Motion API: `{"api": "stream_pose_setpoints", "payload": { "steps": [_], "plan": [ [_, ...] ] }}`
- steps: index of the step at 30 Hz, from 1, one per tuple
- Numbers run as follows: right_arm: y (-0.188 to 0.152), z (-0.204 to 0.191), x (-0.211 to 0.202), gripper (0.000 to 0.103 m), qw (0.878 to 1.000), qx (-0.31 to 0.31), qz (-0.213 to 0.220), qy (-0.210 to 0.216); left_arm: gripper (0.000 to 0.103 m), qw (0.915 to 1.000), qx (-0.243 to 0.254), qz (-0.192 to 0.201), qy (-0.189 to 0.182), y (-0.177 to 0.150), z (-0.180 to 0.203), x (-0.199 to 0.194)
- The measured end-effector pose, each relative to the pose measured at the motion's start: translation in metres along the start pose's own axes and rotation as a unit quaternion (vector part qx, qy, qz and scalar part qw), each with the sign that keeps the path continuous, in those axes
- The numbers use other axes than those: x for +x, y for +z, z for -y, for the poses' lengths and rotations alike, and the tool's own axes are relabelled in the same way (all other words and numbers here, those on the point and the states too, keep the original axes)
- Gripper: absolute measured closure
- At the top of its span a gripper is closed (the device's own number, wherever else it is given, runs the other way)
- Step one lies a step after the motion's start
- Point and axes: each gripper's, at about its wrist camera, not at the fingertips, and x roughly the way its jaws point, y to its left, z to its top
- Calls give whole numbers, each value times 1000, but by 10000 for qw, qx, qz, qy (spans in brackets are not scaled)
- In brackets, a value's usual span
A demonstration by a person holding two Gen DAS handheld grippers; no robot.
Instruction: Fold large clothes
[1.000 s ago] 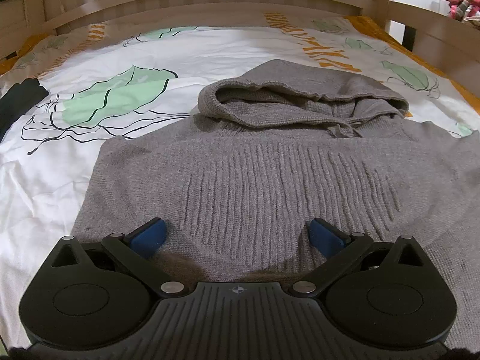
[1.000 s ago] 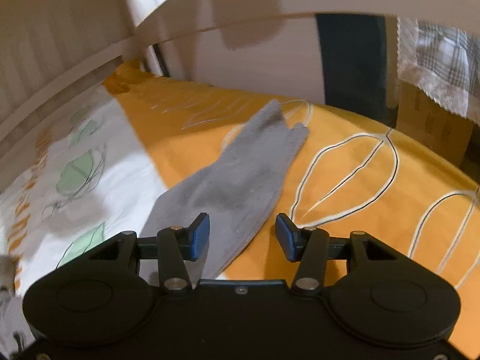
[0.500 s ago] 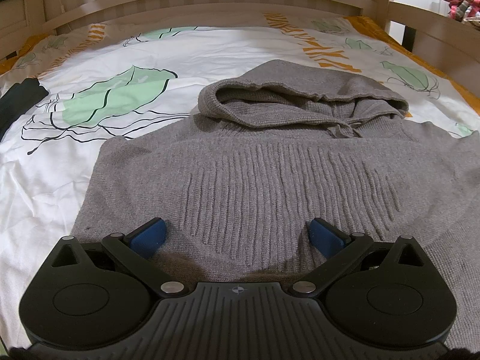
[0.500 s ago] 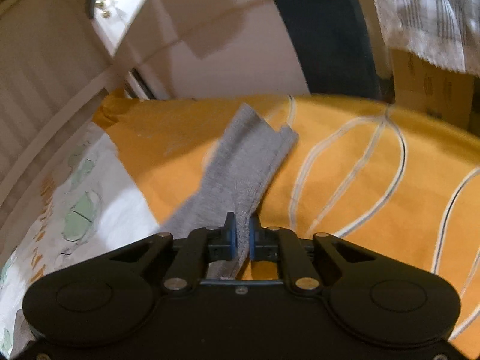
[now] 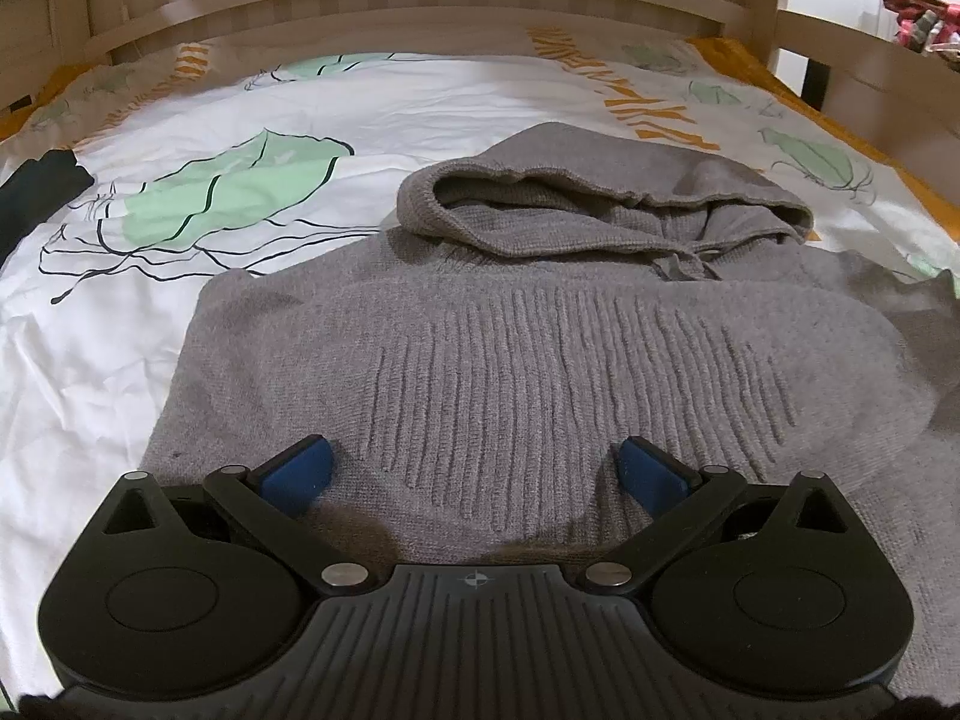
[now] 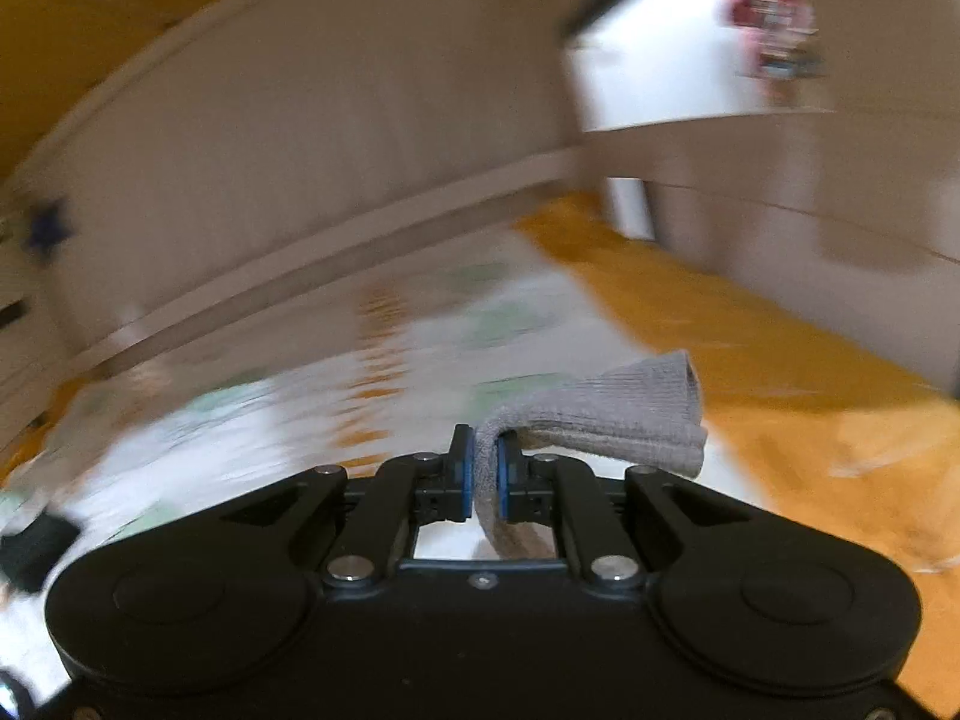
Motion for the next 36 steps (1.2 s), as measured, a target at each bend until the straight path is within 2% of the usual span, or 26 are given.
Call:
{"api": "stream_pose_setpoints", "payload": {
  "steps": [6,10,13,16,17,19,20,21,23,27,31,34,36],
  "plan": [
    [-36,-113,29,88,9918,-493,-402,1112,0,10000,-27,8,-55,0,-2,-1],
    [-78,-162,58,88,9819,-738,-924,1480,0,10000,-38,6,-87,0,-3,-1],
    [-119,-192,76,88,9722,-1195,-1365,1481,0,9999,-54,12,-127,0,-5,-1],
    [-152,-200,87,86,9638,-1344,-1788,1454,0,9998,-27,-22,-202,1,-7,-3],
    [-159,-196,85,80,9615,-1379,-1896,1431,0,9997,2,-53,-242,2,-8,-4],
    [-171,-196,78,79,9573,-1378,-2132,1381,0,9991,120,-155,-384,4,-12,-6],
    [-170,-191,74,73,9563,-1327,-2202,1390,0,9985,189,-203,-478,5,-14,-8],
    [-169,-188,70,59,9552,-1275,-2273,1401,0,9978,247,-245,-568,5,-15,-10],
    [-162,-181,60,48,9544,-1184,-2359,1394,0,9957,376,-334,-779,4,-21,-16],
    [-143,-159,45,48,9548,-1024,-2438,1359,0,9908,316,-412,-1249,2,-33,-29],
    [-131,-132,34,47,9620,-735,-2350,1182,1,9793,-83,-458,-1971,3,-39,-37],
    [-130,-117,29,47,9675,-505,-2236,1070,1,9679,-540,-411,-2419,8,-39,-36],
    [-132,-109,26,47,9698,-294,-2182,1047,1,9600,-884,-576,-2595,11,-38,-26]
  ]
}}
